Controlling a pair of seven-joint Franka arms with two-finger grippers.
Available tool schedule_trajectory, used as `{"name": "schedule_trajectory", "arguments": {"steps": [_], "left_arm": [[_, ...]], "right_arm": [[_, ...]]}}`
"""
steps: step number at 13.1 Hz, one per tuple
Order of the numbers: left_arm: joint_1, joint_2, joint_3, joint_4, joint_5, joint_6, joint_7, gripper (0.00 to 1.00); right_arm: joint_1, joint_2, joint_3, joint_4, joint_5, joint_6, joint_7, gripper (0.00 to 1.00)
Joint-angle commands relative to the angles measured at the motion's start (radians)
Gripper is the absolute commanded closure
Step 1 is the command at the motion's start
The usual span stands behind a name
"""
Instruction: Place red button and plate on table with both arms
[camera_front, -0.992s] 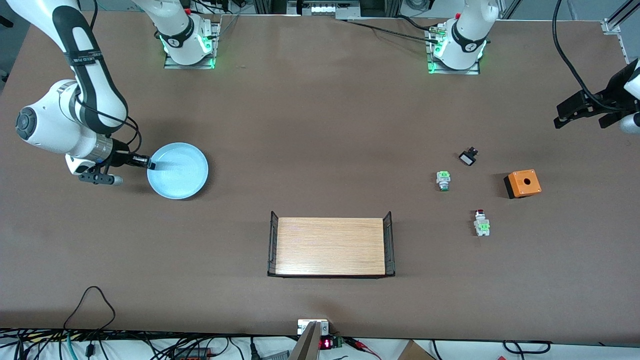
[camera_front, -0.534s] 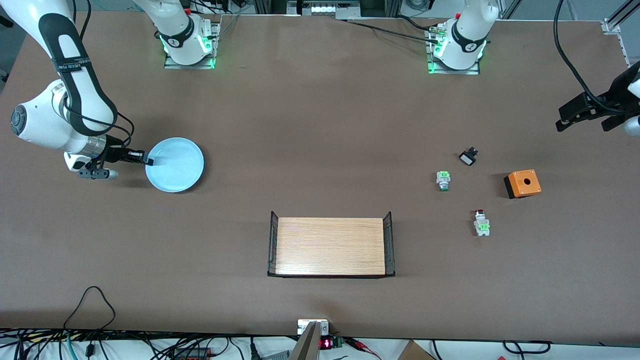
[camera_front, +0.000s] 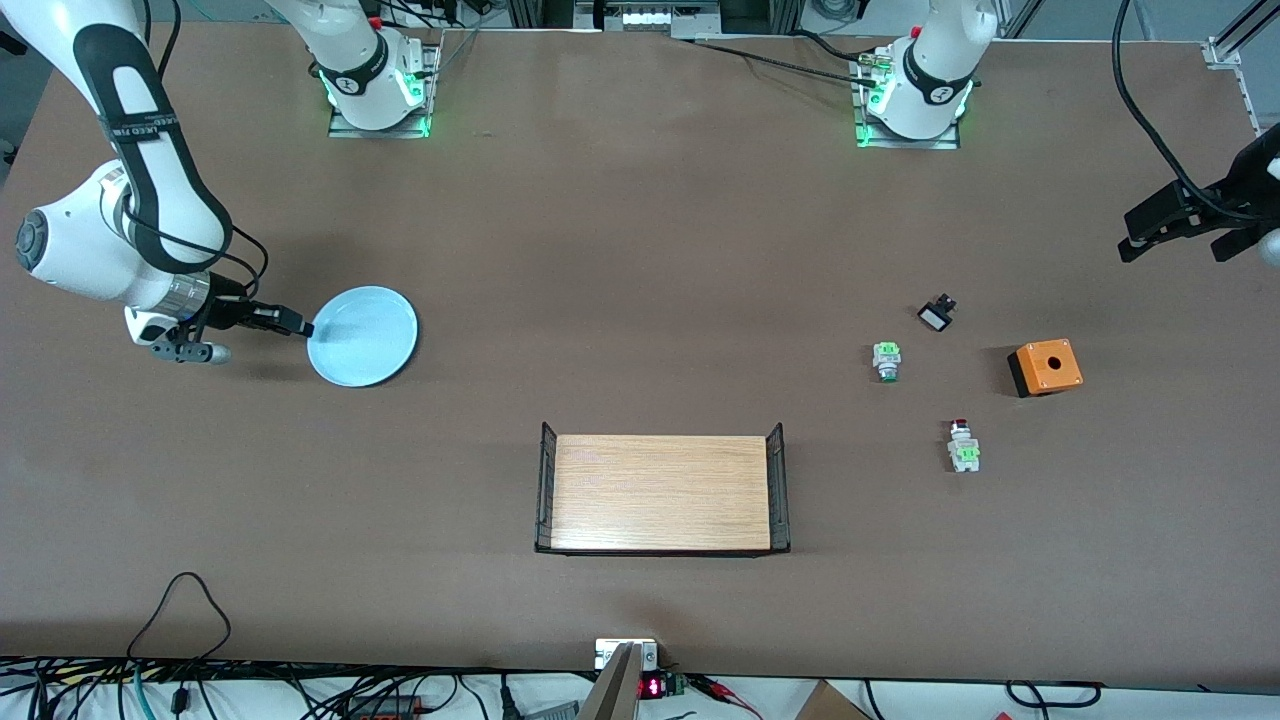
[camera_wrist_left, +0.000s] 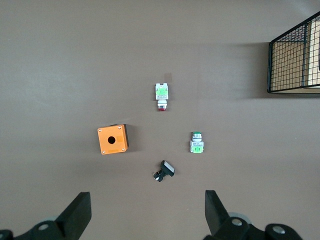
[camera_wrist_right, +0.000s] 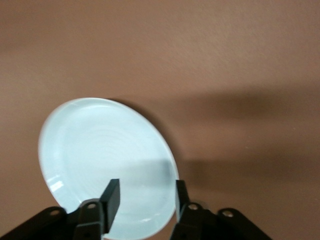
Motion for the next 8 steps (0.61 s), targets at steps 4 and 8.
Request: {"name": "schedule_trajectory", "arguments": {"steps": [4, 8], "left_arm": [[-0.014, 0.018, 0.007, 0.037, 0.017, -0.023, -0.012, 0.00], [-0.014, 0.017, 0.007, 0.037, 0.020, -0.048, -0.010, 0.00]], "right_arm": [[0.040, -0.047, 0.024, 0.129, -0.129, -0.106, 0.196, 0.00], [0.085, -0.047, 0.025, 0.275, -0.253, -0.265, 0.325, 0.00]]}}
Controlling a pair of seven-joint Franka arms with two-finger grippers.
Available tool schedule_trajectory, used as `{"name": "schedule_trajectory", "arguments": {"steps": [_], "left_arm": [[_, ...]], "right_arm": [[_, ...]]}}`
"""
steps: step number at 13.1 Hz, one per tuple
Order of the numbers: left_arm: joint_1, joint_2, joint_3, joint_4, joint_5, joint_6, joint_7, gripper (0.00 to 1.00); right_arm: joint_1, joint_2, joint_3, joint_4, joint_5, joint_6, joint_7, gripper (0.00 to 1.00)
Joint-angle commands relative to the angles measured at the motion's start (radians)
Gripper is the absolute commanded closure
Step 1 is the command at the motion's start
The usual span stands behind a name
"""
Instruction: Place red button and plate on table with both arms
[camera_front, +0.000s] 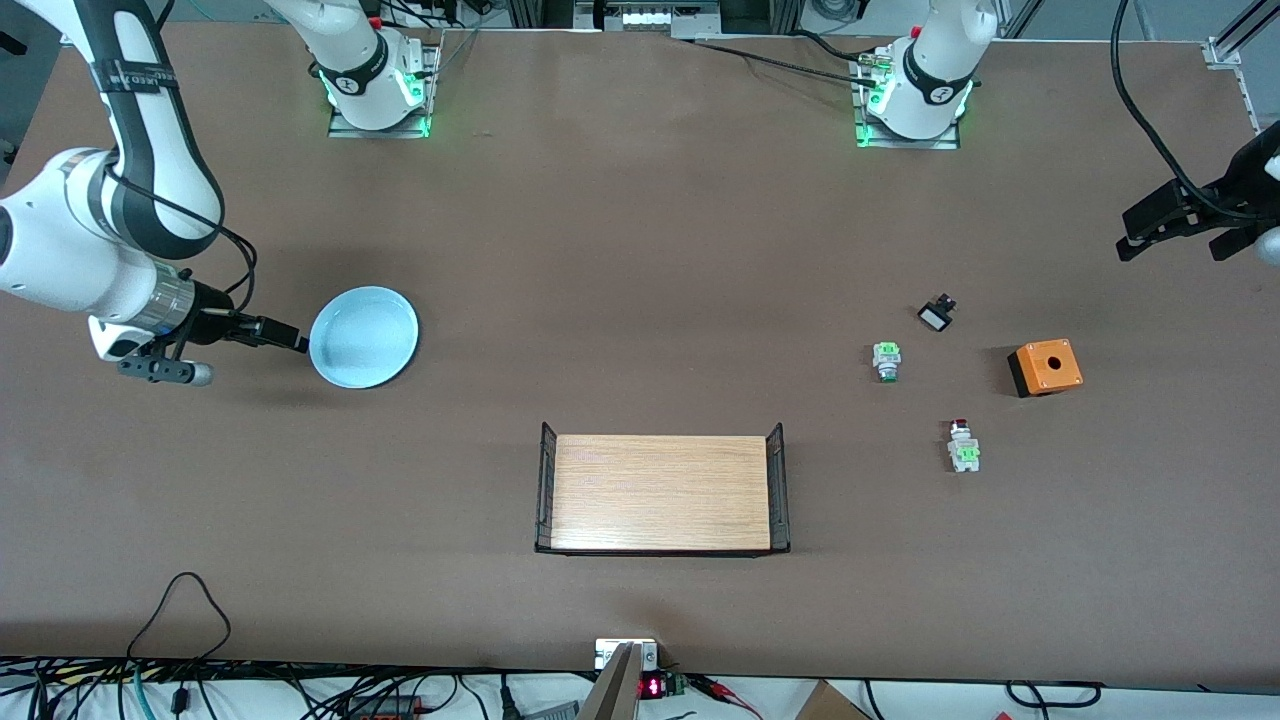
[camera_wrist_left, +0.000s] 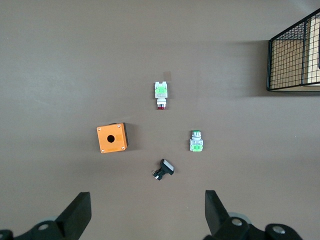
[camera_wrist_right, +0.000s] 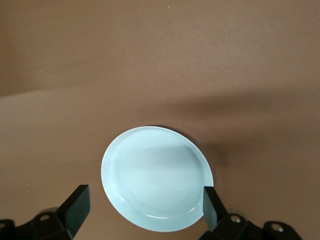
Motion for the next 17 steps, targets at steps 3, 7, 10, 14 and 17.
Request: {"name": "schedule_trajectory", "arguments": {"steps": [3, 7, 10, 14, 17], "left_arm": [[-0.011, 0.018, 0.007, 0.036, 0.023, -0.037, -0.007, 0.00], [-0.011, 0.020, 0.008, 0.038, 0.023, -0.035, -0.012, 0.00], [-0.009, 0.023, 0.008, 0.050, 0.021, -0.035, -0.013, 0.00], [-0.009, 0.021, 0.008, 0.050, 0.021, -0.035, -0.018, 0.00], [-0.006, 0.021, 0.010, 0.051, 0.021, -0.035, -0.016, 0.00]], "right_arm": [[0.048, 0.003, -0.001, 0.231, -0.168, -0.276, 0.158, 0.00], [0.069, 0.011, -0.003, 0.426, -0.267, -0.470, 0.163, 0.00], [0.088, 0.007, -0.004, 0.520, -0.311, -0.547, 0.160, 0.00], [0.077, 0.002, -0.023, 0.606, -0.318, -0.639, 0.149, 0.00], [0.054, -0.023, -0.056, 0.581, -0.298, -0.629, 0.039, 0.00]]}}
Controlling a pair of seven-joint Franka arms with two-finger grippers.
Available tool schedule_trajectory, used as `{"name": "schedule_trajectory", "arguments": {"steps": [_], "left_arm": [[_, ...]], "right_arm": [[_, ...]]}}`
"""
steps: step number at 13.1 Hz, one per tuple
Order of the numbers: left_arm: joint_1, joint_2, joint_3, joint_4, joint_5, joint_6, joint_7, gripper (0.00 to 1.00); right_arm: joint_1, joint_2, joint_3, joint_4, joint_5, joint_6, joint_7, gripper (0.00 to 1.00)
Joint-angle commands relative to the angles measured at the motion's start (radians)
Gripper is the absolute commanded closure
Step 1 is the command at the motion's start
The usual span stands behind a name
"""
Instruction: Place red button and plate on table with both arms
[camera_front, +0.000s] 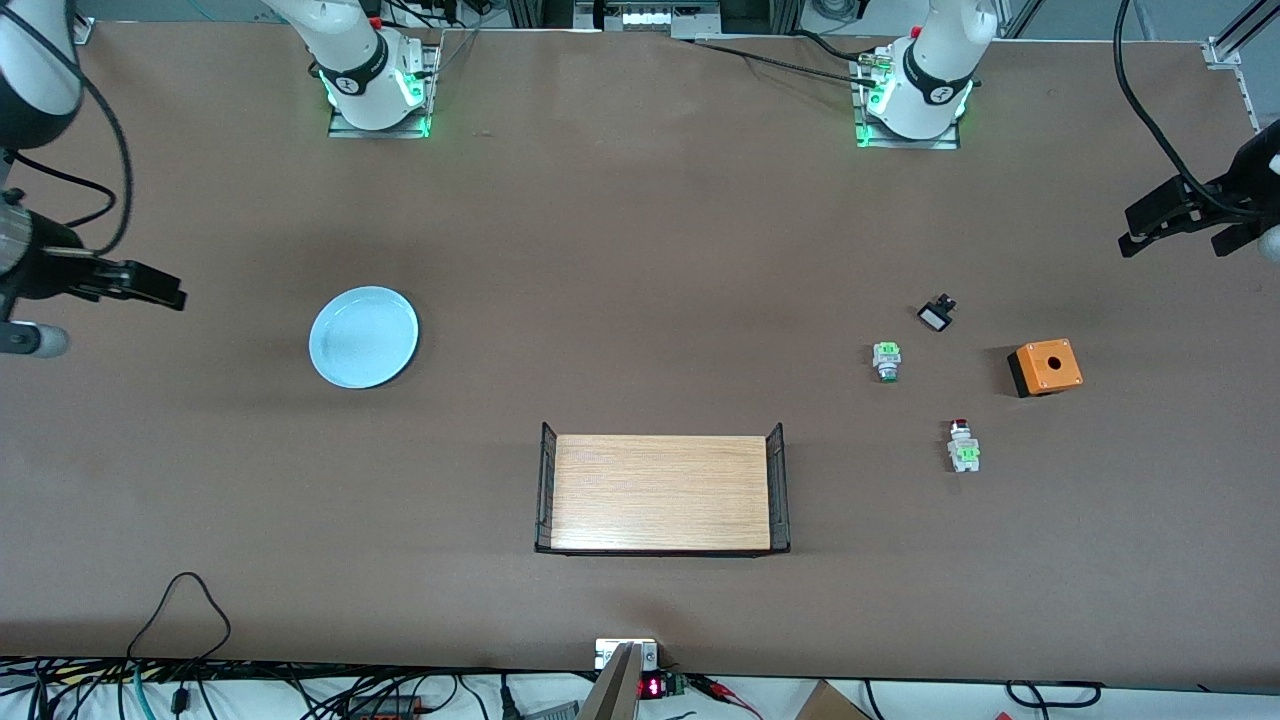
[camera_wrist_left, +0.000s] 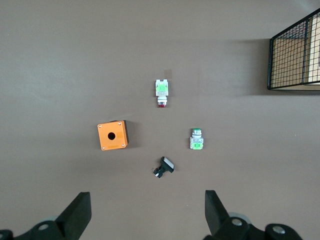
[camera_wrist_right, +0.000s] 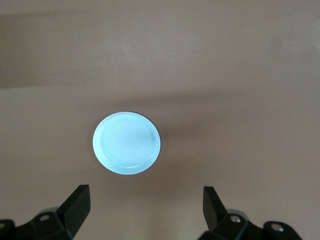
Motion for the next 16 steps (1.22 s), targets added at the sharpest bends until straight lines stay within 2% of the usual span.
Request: {"name": "schedule_trajectory", "arguments": {"steps": [1, 3, 7, 9, 16], "left_arm": [[-0.006, 0.022, 0.006, 0.042, 0.021, -0.023, -0.011, 0.00], [-0.006, 0.020, 0.005, 0.042, 0.021, -0.023, -0.011, 0.00], [-0.006, 0.020, 0.005, 0.042, 0.023, -0.023, -0.011, 0.00], [-0.005, 0.020, 0.005, 0.042, 0.023, -0.023, -0.011, 0.00], [-0.005, 0.020, 0.006, 0.042, 0.021, -0.023, -0.011, 0.00]], "right_arm": [[-0.024, -0.016, -0.008, -0.014, 0.004, -0.015, -0.098, 0.00], [-0.019, -0.025, -0.006, -0.028, 0.004, -0.006, -0.099, 0.00], [-0.018, -0.130, -0.005, -0.191, 0.004, 0.082, -0.082, 0.00], [-0.016, -0.135, -0.005, -0.189, 0.004, 0.067, -0.010, 0.00], [-0.013, -0.131, 0.000, -0.145, -0.001, 0.004, -0.027, 0.00]]}}
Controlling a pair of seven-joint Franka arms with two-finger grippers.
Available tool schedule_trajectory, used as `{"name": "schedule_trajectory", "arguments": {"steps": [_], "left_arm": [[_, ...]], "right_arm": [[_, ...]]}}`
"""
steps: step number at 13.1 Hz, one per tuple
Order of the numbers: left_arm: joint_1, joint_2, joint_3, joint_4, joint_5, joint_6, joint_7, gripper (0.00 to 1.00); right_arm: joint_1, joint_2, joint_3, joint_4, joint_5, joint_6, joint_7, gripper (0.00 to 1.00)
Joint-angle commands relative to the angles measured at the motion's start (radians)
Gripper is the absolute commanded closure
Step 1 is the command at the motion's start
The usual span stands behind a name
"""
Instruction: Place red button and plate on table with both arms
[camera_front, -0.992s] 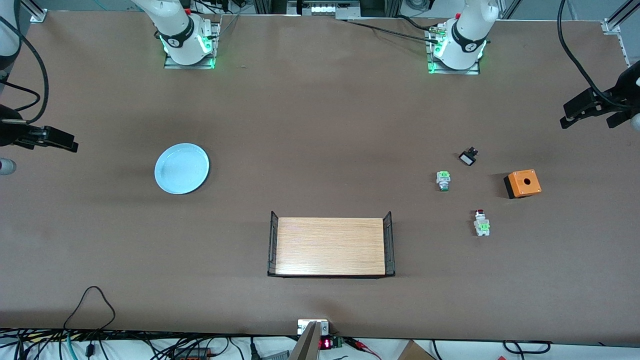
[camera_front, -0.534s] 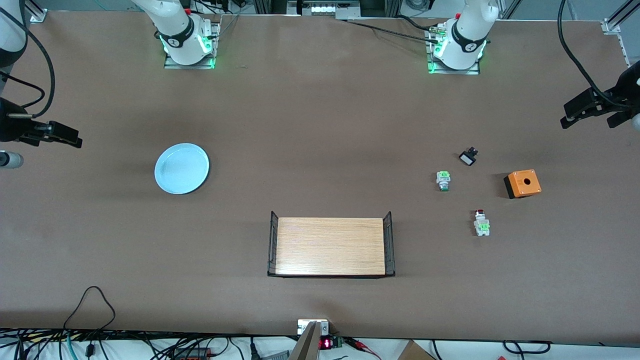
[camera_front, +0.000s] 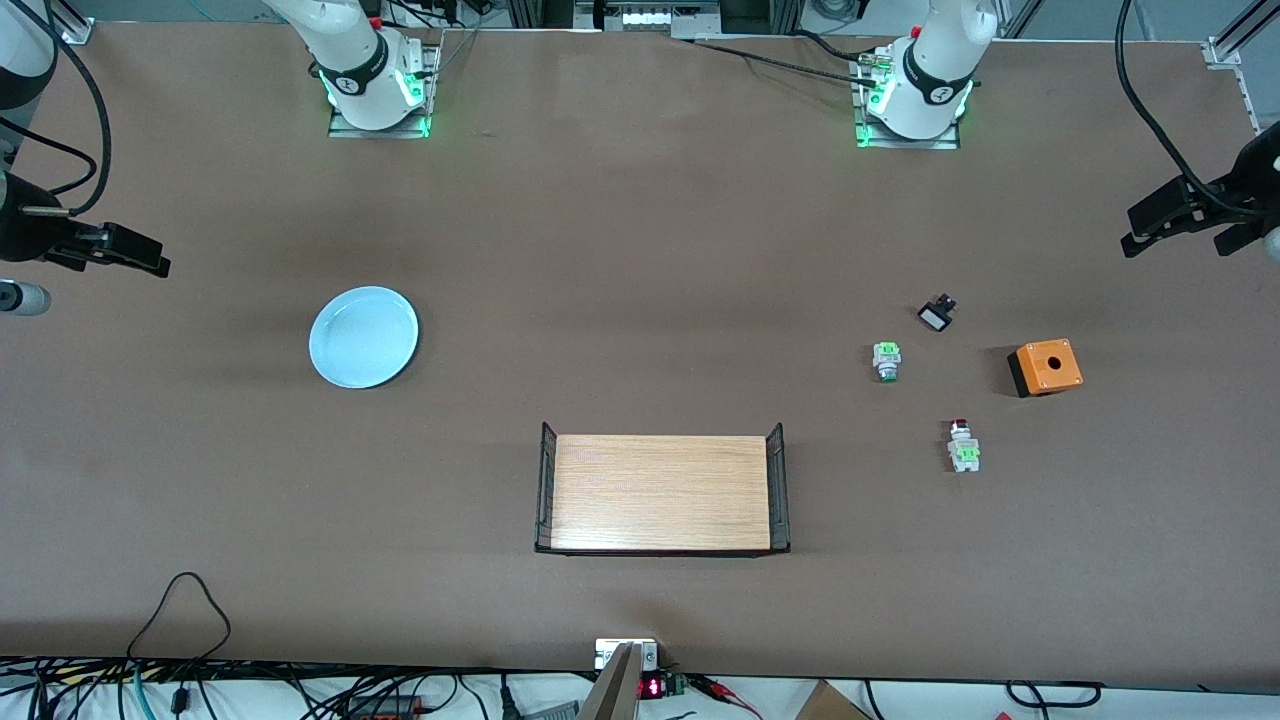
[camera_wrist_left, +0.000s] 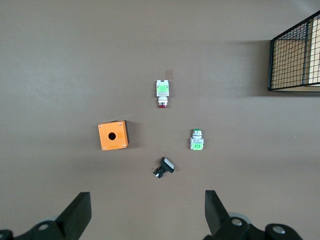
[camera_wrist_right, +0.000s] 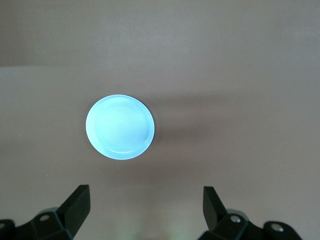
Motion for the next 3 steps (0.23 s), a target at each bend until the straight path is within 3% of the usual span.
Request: {"name": "schedule_trajectory", "arguments": {"steps": [1, 3], "left_arm": [[-0.005, 0.020, 0.004, 0.040, 0.021, -0.023, -0.008, 0.00], [-0.005, 0.020, 0.003, 0.040, 0.021, -0.023, -0.008, 0.00]], "right_arm": [[0.000, -0.019, 0.003, 0.010, -0.002, -0.023, 0.010, 0.00], [0.000, -0.017, 0.003, 0.011, 0.000, -0.020, 0.015, 0.00]]}}
